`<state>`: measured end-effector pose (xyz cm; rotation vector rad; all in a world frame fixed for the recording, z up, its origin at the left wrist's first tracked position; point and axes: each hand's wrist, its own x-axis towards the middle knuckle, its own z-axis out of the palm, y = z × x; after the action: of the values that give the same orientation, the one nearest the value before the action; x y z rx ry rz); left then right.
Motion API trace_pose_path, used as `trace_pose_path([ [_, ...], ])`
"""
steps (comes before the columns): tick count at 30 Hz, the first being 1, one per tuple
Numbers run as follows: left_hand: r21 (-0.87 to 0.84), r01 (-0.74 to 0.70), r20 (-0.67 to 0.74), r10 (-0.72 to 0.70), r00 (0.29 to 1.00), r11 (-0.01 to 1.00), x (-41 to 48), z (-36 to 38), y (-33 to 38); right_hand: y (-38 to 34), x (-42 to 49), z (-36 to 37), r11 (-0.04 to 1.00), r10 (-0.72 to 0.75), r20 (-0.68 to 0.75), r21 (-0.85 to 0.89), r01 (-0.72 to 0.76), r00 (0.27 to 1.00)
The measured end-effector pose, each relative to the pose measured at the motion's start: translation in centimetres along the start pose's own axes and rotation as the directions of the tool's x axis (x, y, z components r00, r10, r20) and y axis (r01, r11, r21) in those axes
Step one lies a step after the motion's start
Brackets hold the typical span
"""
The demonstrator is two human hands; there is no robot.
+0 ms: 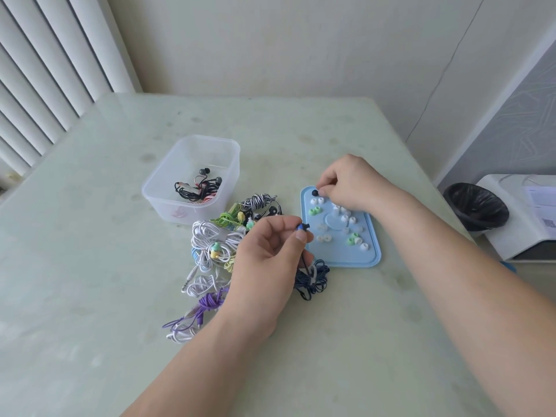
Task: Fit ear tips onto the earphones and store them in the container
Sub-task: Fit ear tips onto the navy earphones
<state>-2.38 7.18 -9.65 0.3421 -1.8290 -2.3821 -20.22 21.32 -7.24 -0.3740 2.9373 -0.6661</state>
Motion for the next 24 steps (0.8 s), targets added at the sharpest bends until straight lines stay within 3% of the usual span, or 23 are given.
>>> trace_pose_path([
  [4, -0.014, 0.005, 0.007, -0.005, 1.0, 1.0, -0.1, 0.0, 0.1, 0.2, -0.5, 0.0, 0.999, -0.009, 0.014, -0.034, 0.009, 1.0],
  [6, -0.039, 0.01, 0.005, -0.01, 1.0, 0.999, -0.2, -0.1, 0.2, 0.4, -1.1, -0.3, 0.999, -0.033, -0.05, -0.026, 0.031, 0.998],
  [9, -0.079, 0.017, 0.005, -0.016, 1.0, 0.997, -0.1, -0.2, 0.2, -0.3, -3.4, -1.5, 0.979, -0.075, -0.21, 0.17, 0.112, 0.975],
  [13, -0.091, -0.012, 0.023, 0.014, 1.0, 0.996, -0.2, -0.1, 0.3, -2.2, -8.9, -2.1, 0.792, -0.063, -0.141, 0.595, 0.135, 0.988],
  [21, -0.052, -0.045, 0.045, 0.047, 0.998, 0.998, -0.2, -0.2, 0.2, -2.3, -12.9, 0.6, 0.4, 0.047, -0.031, 0.916, 0.01, 0.998],
  [24, -0.051, -0.05, 0.068, 0.054, 0.996, 0.997, -0.2, -0.3, 0.0, -2.1, -13.1, 1.0, 0.33, 0.064, 0.016, 0.943, -0.036, 0.998],
])
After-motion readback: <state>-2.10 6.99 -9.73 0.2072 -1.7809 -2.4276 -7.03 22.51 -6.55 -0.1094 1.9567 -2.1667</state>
